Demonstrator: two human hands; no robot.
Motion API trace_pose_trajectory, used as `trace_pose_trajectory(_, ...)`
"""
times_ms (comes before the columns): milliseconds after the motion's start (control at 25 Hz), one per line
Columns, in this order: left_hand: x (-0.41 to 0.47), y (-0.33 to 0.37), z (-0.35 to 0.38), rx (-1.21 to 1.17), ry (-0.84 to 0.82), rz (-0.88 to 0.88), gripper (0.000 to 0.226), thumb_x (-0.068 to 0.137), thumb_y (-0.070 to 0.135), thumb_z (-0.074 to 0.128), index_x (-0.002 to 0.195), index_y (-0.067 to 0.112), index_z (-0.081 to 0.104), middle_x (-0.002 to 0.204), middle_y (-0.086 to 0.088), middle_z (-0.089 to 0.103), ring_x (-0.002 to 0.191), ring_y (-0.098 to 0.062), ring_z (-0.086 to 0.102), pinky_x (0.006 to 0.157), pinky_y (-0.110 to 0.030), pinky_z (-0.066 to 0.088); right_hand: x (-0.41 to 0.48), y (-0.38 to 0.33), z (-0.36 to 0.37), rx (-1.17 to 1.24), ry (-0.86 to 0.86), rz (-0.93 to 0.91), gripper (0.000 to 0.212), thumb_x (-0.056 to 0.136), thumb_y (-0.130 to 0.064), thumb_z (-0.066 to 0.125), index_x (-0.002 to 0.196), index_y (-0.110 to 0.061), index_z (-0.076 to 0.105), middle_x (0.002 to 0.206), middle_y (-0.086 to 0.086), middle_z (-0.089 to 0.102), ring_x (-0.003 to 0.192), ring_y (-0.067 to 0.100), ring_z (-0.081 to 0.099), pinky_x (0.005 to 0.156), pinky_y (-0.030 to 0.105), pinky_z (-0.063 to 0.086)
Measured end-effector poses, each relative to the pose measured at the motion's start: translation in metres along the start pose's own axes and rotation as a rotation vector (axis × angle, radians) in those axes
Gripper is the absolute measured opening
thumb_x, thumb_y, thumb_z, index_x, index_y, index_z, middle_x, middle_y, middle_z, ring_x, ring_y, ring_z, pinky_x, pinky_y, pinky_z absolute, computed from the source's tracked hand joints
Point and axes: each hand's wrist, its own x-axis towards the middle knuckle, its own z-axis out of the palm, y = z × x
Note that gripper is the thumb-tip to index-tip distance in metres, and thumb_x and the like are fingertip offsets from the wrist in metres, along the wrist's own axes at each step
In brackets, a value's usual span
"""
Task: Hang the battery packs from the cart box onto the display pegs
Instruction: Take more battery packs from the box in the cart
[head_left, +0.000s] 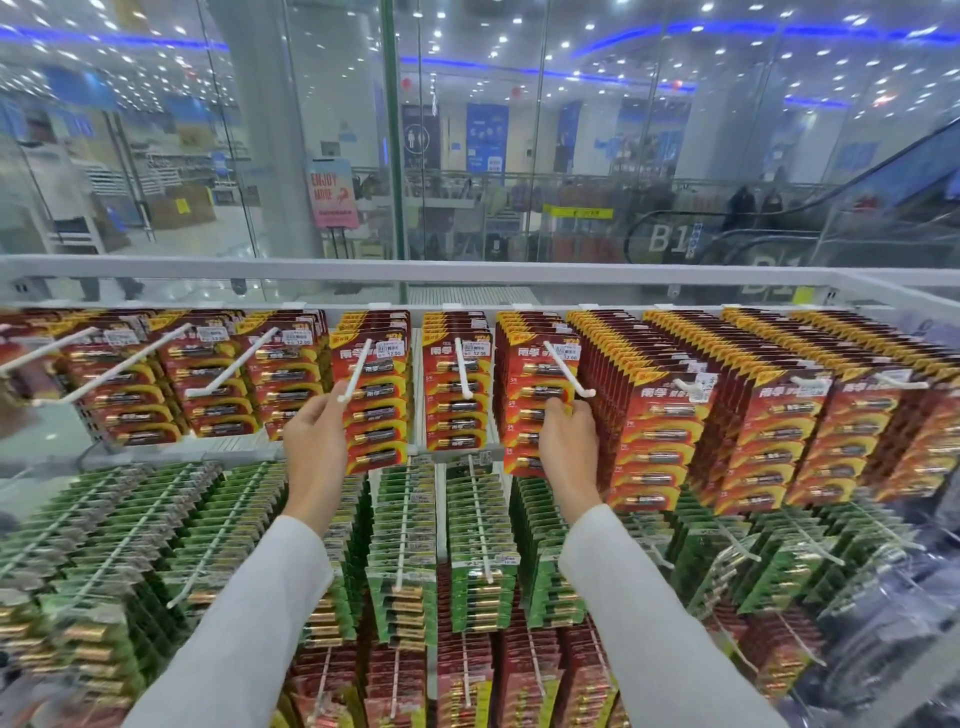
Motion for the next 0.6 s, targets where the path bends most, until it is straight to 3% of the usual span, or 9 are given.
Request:
trace_pose_trajectory(80, 0.001, -0.007, -0.01, 0.069, -0.008, 0.054, 0.025, 0.104, 0.045, 0.058, 0.094, 0.028, 0.073, 0.073, 0.009, 0.07, 0.07, -0.013, 0.068, 0.068, -0.034, 0.056, -0.005, 0.003, 0.0, -0.008, 0.056, -0.041, 0.02, 0.103, -0.033, 0.044, 0.106, -0.019, 0.059, 0.08, 0.005, 0.063, 0.065, 0.024, 0.059, 0.058, 0.039, 0.045)
trace_pose_trajectory(160, 0.001, -0.014, -0.02, 0.142, -0.015, 0.101, 0.026, 0.102, 0.049, 0.058, 0.104, 0.029, 0.074, 0.088, 0.005, 0.073, 0.086, -0.016, 0.069, 0.082, -0.045, 0.059, -0.01, 0.01, 0.0, -0.009, 0.076, -0.045, 0.025, 0.104, -0.041, 0.045, 0.103, -0.02, 0.059, 0.081, 0.005, 0.066, 0.07, 0.025, 0.063, 0.063, 0.04, 0.047)
trace_pose_trajectory(240, -0.007, -0.017, -0.032, 0.15, -0.01, 0.123, 0.028, 0.103, 0.047, 0.059, 0.114, 0.025, 0.072, 0.105, 0.009, 0.073, 0.101, -0.016, 0.071, 0.091, -0.042, 0.058, -0.019, 0.019, -0.001, -0.026, 0.079, -0.035, 0.029, 0.106, -0.045, 0.043, 0.111, -0.02, 0.057, 0.082, -0.002, 0.062, 0.072, 0.019, 0.059, 0.065, 0.036, 0.043)
trace_pose_trajectory(360, -0.033, -0.029, -0.053, 0.148, -0.042, 0.092, 0.022, 0.104, 0.043, 0.058, 0.112, 0.028, 0.073, 0.106, 0.011, 0.075, 0.103, -0.015, 0.071, 0.094, -0.041, 0.056, -0.038, 0.036, -0.008, -0.056, 0.075, -0.029, 0.028, 0.107, -0.036, 0.048, 0.13, -0.022, 0.052, 0.106, -0.015, 0.061, 0.093, 0.01, 0.06, 0.079, 0.031, 0.044)
trace_pose_trajectory(480, -0.065, -0.05, -0.068, 0.123, -0.098, 0.003, 0.023, 0.104, 0.043, 0.057, 0.109, 0.029, 0.075, 0.103, 0.012, 0.078, 0.1, -0.017, 0.073, 0.094, -0.042, 0.056, -0.068, 0.066, -0.02, -0.122, 0.024, -0.016, 0.037, 0.106, -0.03, 0.052, 0.142, -0.021, 0.054, 0.137, -0.008, 0.058, 0.124, 0.012, 0.054, 0.1, 0.028, 0.04)
trace_pose_trajectory(600, -0.101, -0.082, -0.068, 0.12, -0.18, -0.114, 0.026, 0.105, 0.039, 0.054, 0.11, 0.024, 0.075, 0.104, 0.007, 0.079, 0.099, -0.02, 0.074, 0.091, -0.04, 0.055, -0.104, 0.098, -0.053, -0.142, 0.038, 0.021, 0.03, 0.105, -0.032, 0.054, 0.134, -0.028, 0.06, 0.134, -0.014, 0.06, 0.123, 0.005, 0.056, 0.097, 0.022, 0.041)
